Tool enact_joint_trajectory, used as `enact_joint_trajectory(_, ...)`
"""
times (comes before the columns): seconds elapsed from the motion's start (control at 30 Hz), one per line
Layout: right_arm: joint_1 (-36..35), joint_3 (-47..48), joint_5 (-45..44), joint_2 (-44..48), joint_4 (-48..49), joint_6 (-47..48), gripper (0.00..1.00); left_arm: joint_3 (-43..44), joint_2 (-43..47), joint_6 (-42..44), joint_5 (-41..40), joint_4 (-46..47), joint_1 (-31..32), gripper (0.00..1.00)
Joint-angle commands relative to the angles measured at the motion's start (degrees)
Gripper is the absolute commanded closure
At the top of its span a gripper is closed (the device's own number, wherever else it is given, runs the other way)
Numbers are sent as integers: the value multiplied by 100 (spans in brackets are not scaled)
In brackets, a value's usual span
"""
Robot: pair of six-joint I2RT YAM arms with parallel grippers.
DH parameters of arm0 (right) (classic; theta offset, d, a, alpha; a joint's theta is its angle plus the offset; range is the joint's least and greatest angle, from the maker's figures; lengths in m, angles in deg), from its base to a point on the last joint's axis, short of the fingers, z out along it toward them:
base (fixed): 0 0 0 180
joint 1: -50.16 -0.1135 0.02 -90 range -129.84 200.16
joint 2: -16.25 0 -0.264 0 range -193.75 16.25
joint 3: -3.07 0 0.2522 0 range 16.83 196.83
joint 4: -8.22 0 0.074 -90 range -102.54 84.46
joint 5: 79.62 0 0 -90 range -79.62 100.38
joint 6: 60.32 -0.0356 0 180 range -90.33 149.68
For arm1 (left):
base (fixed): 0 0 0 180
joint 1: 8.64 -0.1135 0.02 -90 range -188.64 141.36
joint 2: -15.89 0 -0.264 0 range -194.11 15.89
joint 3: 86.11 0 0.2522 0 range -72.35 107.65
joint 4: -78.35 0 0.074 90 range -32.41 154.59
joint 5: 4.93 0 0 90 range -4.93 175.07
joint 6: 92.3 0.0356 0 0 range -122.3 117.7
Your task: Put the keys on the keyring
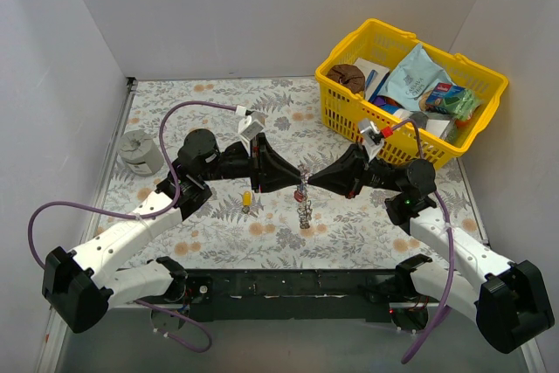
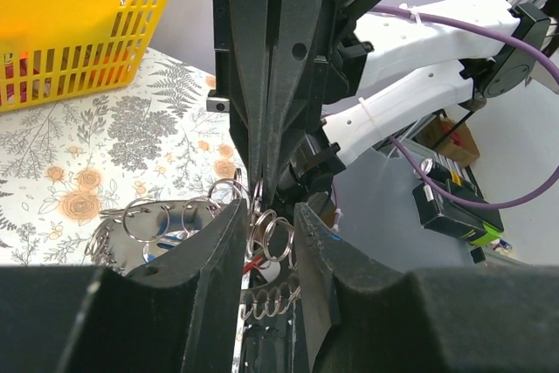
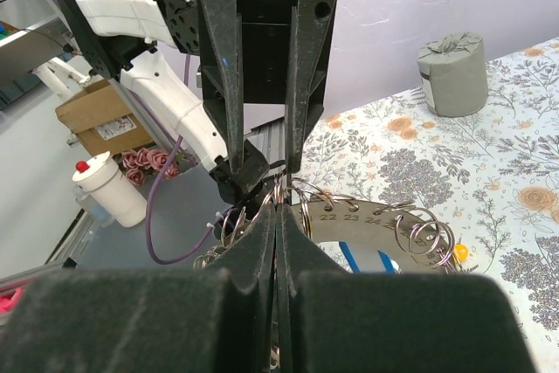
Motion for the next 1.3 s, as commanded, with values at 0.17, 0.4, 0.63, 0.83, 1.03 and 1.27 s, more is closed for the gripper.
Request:
enact_joint_trajectory(0.17,15,129,69,-28,589,-107,99,166,-84,101,19,65,20,73)
enact_joint_trajectory(0.4,6,102,-1,-55,589,-98,99,192,-137,74,186,83,20,82)
enact_joint_trajectory(0.63,6,85,-10,-81,607,-98,99,166,-146,65,186,83,20,93)
enact_joint_trajectory(0.83,6,32,-45,-99,607,-116,99,149,3,109,28,21,20,100)
enact_joint_trajectory(1.03,6,-21,-72,-90,642,-107,91,122,162,189,-43,-84,20,100)
enact_joint_trajectory(1.27,6,5,69,-134,1020,-265,52,61,197,224,-42,-137,20,100)
